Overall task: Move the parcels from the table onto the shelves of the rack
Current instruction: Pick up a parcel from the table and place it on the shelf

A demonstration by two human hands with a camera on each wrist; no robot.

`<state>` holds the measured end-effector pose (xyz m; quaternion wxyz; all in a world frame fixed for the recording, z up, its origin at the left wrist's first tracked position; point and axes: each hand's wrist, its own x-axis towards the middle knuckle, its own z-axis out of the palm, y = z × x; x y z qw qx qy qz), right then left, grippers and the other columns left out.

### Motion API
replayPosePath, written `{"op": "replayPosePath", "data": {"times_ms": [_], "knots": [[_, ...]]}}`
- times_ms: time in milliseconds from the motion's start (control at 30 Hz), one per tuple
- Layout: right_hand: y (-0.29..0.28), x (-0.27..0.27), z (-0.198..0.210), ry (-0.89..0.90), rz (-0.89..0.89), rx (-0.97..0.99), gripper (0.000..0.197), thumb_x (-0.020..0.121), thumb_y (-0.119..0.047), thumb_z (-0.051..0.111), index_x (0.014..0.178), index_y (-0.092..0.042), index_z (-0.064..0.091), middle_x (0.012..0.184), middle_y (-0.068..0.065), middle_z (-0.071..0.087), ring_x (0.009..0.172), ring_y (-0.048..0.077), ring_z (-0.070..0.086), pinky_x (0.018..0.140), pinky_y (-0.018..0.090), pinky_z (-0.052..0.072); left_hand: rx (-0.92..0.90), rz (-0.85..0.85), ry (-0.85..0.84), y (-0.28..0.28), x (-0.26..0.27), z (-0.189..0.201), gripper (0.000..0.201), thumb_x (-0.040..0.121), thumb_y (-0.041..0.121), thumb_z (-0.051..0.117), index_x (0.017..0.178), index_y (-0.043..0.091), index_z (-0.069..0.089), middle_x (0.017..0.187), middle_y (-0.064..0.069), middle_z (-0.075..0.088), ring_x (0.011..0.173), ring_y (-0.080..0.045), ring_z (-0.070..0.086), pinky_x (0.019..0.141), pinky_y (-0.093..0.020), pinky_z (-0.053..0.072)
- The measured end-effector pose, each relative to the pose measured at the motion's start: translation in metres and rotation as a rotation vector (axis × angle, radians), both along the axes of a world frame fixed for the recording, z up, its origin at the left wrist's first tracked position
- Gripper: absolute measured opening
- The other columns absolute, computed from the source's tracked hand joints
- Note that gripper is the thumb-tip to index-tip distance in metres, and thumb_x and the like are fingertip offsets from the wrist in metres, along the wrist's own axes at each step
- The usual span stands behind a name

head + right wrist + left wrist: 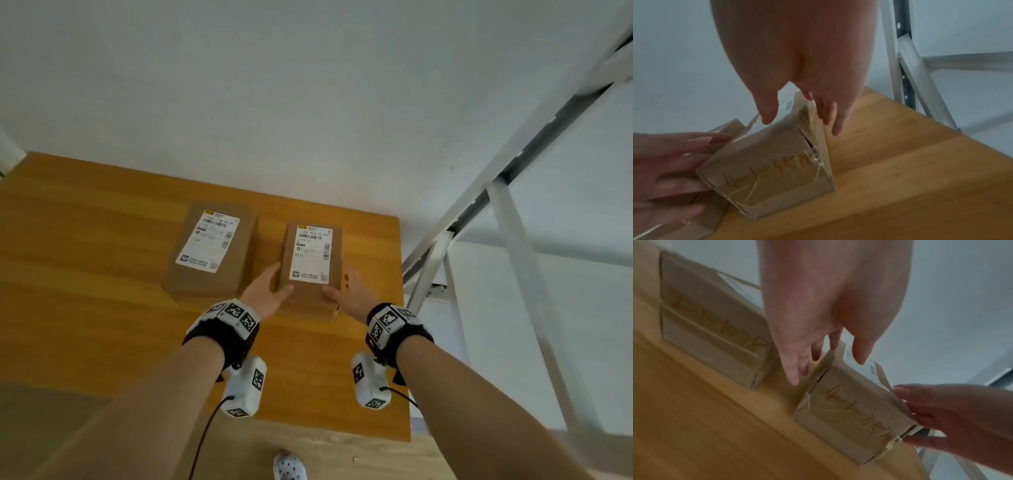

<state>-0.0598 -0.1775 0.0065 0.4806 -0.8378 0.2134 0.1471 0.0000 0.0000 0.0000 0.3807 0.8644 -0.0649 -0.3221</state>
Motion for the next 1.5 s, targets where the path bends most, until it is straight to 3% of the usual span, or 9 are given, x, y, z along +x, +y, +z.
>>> {"op": "replayPosePath", "data": {"times_ms": [167,300,433,667,1033,1167,1300,1367,1500], "knots": [[-0.002,0.003,-0.013,0.034,-0.086,0.149,0.083,0.086,-0.022,0.066,0.15,-0.025,0.013,0.145,0.006,0.047,0.134,0.025,0.044,0.107,0.049,0.042,-0.11,0.063,0.092,0.0,0.009,-0.018,0.071,0.092,0.028,0.058,0.152,0.023,0.021,0.155,-0.002,0.036,0.142,-0.022,0.035,0.114,-0.043,0.035],[-0.002,0.002,-0.019,0.002,-0.121,0.19,0.086,0.084,-0.02,0.069,0.15,-0.027,0.013,0.144,0.005,0.048,0.132,0.025,0.046,0.103,0.051,0.045,-0.168,0.11,0.111,-0.002,0.006,-0.018,0.068,0.093,0.021,0.056,0.152,0.021,0.022,0.15,-0.004,0.043,0.135,-0.023,0.046,0.089,-0.029,0.047],[-0.001,-0.001,-0.019,0.002,-0.118,0.211,0.091,0.082,-0.017,0.071,0.15,-0.027,0.012,0.143,0.007,0.048,0.133,0.025,0.045,0.103,0.051,0.045,-0.196,0.154,0.123,0.0,0.001,-0.014,0.067,0.093,0.015,0.057,0.152,0.02,0.025,0.15,-0.007,0.044,0.134,-0.025,0.047,0.102,-0.039,0.047],[0.012,-0.024,0.0,-0.072,-0.108,0.259,0.095,0.079,-0.009,0.073,0.15,-0.028,0.013,0.144,0.011,0.047,0.132,0.027,0.046,0.1,0.052,0.047,-0.245,0.206,0.045,0.017,-0.033,0.015,0.068,0.093,0.013,0.057,0.151,0.023,0.025,0.151,-0.002,0.043,0.137,-0.022,0.043,0.111,-0.046,0.04],[0.053,-0.095,0.084,-0.254,-0.064,0.276,0.1,0.073,-0.005,0.077,0.149,-0.025,0.016,0.144,0.013,0.047,0.133,0.027,0.045,0.101,0.053,0.047,-0.313,0.238,-0.145,0.065,-0.113,0.099,0.069,0.089,0.011,0.062,0.15,0.021,0.031,0.149,-0.002,0.047,0.133,-0.023,0.048,0.109,-0.048,0.042],[0.072,-0.122,0.124,-0.345,-0.034,0.275,0.1,0.073,-0.005,0.078,0.149,-0.025,0.017,0.144,0.013,0.047,0.134,0.026,0.044,0.102,0.053,0.046,-0.302,0.237,-0.272,0.084,-0.141,0.141,0.069,0.086,0.013,0.065,0.148,0.021,0.036,0.146,0.002,0.05,0.123,-0.021,0.056,0.099,-0.04,0.052],[0.09,-0.149,0.164,-0.442,-0.009,0.26,0.096,0.074,-0.002,0.076,0.149,-0.023,0.019,0.144,0.012,0.047,0.132,0.027,0.046,0.102,0.051,0.046,-0.309,0.234,-0.371,0.101,-0.167,0.177,0.069,0.084,0.013,0.068,0.146,0.022,0.039,0.147,0.003,0.049,0.132,-0.021,0.049,0.112,-0.038,0.039],[0.096,-0.163,0.183,-0.477,0.0,0.251,0.095,0.075,-0.002,0.075,0.148,-0.023,0.019,0.144,0.012,0.046,0.129,0.029,0.05,0.101,0.051,0.048,-0.303,0.221,-0.435,0.108,-0.182,0.195,0.067,0.084,0.013,0.068,0.145,0.019,0.041,0.147,0.001,0.049,0.136,-0.018,0.045,0.111,-0.031,0.034],[0.104,-0.189,0.214,-0.555,0.004,0.259,0.093,0.076,0.003,0.073,0.148,-0.022,0.02,0.146,0.012,0.044,0.13,0.03,0.048,0.097,0.045,0.05,-0.333,0.204,-0.52,0.117,-0.208,0.227,0.068,0.084,0.01,0.068,0.145,0.017,0.041,0.146,-0.001,0.05,0.136,-0.018,0.045,0.111,-0.032,0.034]]}}
